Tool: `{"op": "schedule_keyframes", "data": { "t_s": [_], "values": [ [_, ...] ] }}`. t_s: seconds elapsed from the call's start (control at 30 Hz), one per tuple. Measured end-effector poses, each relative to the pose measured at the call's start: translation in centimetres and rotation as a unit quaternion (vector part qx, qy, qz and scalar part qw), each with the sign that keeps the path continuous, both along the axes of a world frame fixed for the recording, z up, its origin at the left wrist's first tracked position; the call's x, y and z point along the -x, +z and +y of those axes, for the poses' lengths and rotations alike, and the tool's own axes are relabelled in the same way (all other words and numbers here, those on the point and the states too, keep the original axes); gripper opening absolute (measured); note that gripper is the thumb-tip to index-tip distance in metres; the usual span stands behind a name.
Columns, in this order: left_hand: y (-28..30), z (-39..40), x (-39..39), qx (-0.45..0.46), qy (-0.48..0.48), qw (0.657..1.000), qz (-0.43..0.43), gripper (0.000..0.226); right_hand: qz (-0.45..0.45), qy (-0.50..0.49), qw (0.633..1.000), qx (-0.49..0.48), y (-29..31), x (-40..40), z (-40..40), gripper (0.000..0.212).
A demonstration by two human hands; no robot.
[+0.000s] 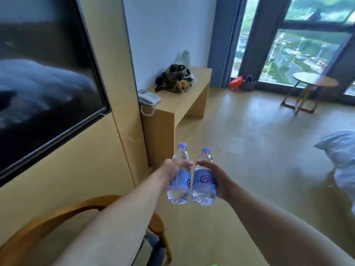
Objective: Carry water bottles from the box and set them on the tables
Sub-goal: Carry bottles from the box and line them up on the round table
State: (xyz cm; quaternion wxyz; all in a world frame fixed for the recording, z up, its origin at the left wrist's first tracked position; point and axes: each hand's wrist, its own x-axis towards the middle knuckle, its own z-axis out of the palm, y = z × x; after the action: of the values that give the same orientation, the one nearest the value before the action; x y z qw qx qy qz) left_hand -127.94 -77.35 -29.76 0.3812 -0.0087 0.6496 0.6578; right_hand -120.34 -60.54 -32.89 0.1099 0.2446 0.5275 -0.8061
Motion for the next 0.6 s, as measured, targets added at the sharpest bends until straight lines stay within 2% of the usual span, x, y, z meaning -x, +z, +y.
{"op": "schedule_keyframes", "data": {
  "t_s": [0.17, 0.37, 0.6],
  "values": [
    [2.5, 14.7, -0.7, -0.023, -0.074, 0.996, 0.032, 0.015, 0.024, -0.093, 0.995, -0.001, 2.1, -3.9, 13.2, 0.021],
    [3.7, 31.1, -2.1, -0.028, -0.124, 0.990, 0.053, 0.019, 0.017, -0.174, 0.985, -0.018, 3.6, -7.7, 28.4, 0.025],
    [4.3, 44.4, -2.1, -0.016, -0.183, 0.981, 0.058, 0.007, 0.029, -0.224, 0.974, 0.003, 4.5, -9.6, 40.5, 0.032]
  ]
}}
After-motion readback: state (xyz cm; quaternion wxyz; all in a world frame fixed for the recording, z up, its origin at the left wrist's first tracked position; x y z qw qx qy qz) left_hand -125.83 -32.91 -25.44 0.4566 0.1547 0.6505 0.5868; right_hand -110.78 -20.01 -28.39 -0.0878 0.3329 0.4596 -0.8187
